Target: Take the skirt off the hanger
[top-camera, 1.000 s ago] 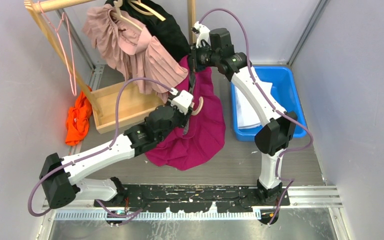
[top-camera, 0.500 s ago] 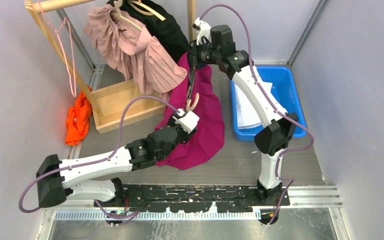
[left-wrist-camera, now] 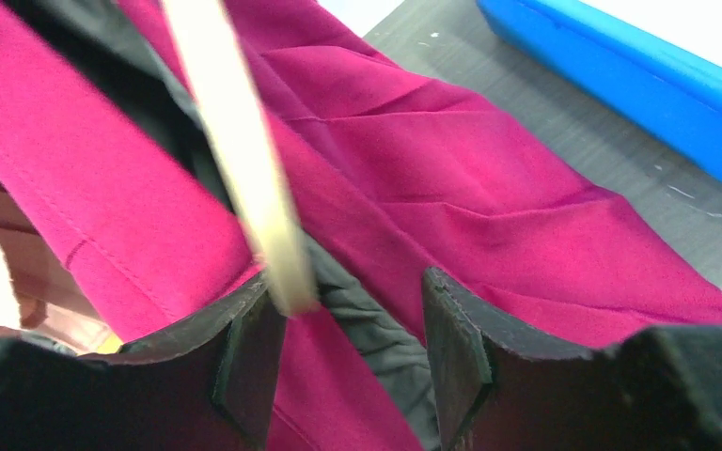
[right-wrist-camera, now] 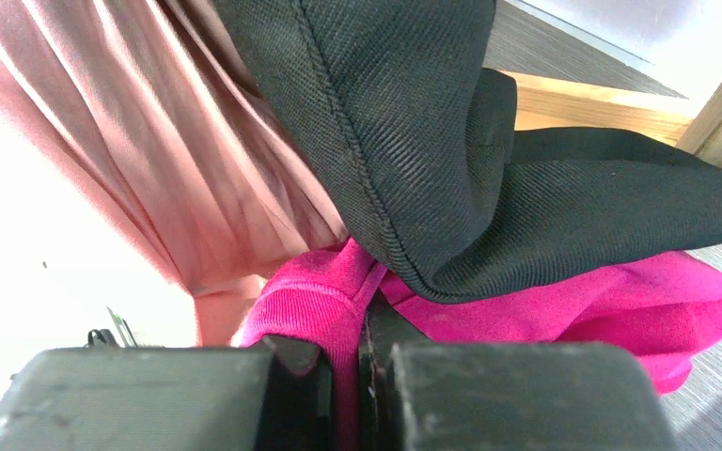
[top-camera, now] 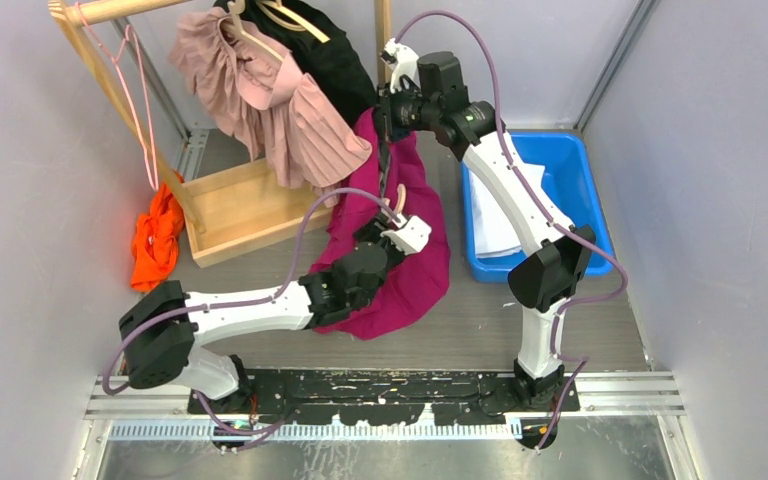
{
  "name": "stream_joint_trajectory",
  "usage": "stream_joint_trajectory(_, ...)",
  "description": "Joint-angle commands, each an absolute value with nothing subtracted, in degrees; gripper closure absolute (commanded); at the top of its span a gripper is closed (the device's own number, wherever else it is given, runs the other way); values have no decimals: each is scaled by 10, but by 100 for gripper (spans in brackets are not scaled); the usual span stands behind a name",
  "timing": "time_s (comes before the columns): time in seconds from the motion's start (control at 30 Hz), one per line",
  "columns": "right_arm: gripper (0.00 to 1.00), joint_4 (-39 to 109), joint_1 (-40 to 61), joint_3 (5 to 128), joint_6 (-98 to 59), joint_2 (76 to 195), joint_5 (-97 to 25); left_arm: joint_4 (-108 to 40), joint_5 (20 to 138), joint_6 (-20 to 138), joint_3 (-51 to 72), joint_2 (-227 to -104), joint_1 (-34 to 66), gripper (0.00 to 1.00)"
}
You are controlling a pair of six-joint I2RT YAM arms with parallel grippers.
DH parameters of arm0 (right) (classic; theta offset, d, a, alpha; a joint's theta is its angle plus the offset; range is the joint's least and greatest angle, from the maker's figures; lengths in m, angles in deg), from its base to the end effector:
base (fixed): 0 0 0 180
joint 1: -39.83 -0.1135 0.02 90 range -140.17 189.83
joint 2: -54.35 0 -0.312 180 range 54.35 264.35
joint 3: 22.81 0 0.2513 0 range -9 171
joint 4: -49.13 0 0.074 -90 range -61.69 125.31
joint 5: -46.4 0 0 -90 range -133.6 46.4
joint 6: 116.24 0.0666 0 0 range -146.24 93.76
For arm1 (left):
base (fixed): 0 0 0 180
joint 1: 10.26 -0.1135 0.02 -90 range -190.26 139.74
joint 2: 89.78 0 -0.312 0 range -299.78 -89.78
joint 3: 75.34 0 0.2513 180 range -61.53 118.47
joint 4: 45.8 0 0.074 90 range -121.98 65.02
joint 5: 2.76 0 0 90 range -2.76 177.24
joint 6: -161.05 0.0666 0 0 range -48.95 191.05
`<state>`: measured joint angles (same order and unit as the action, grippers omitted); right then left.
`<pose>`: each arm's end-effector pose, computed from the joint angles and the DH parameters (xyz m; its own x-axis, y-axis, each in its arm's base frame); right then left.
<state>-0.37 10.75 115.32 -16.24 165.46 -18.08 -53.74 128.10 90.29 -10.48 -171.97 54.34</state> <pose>0.4057 0.2584 0.4675 -0.4657 -0.0797 -0.8814 -0.7165 0.6184 0.3227 0.1853 -0.2886 0.3275 0.0678 0.4382 -0.8963 0.4067 0.8082 0.4259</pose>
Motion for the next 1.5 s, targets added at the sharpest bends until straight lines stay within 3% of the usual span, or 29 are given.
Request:
stream_joint_trajectory(0.0, 88, 38, 103, 1187, -170, 1618, -171, -634, 1333, 934, -67, -1720, 518, 49)
stream_joint_trajectory(0.03, 88, 38, 104, 1184, -171, 1617, -172, -633, 1336, 935, -67, -1714, 513, 60)
stream_joint_trajectory(0.1, 88, 38, 104, 1181, -173, 1616, -174, -625, 1338, 937, -69, -1693, 507, 96)
stream_joint_trajectory(0.13, 88, 39, 104, 1179, -174, 1616, -175, -620, 1339, 941, -70, -1680, 506, 100)
stream_joint_trajectory(0.47, 88, 60, 104, 1165, -174, 1651, -222, -366, 1286, 880, -5, -1430, 505, 100)
stream_joint_trajectory(0.63, 88, 65, 104, 1171, -166, 1679, -227, -255, 1263, 852, 63, -1367, 505, 100)
stream_joint_trajectory(1.2, 89, 71, 181, 1130, -173, 1693, -256, -128, 1311, 796, 82, -1218, 505, 100)
stream_joint_trajectory(1.47, 89, 92, 173, 1088, -152, 1720, -218, -159, 1324, 811, 62, -1210, 505, 100)
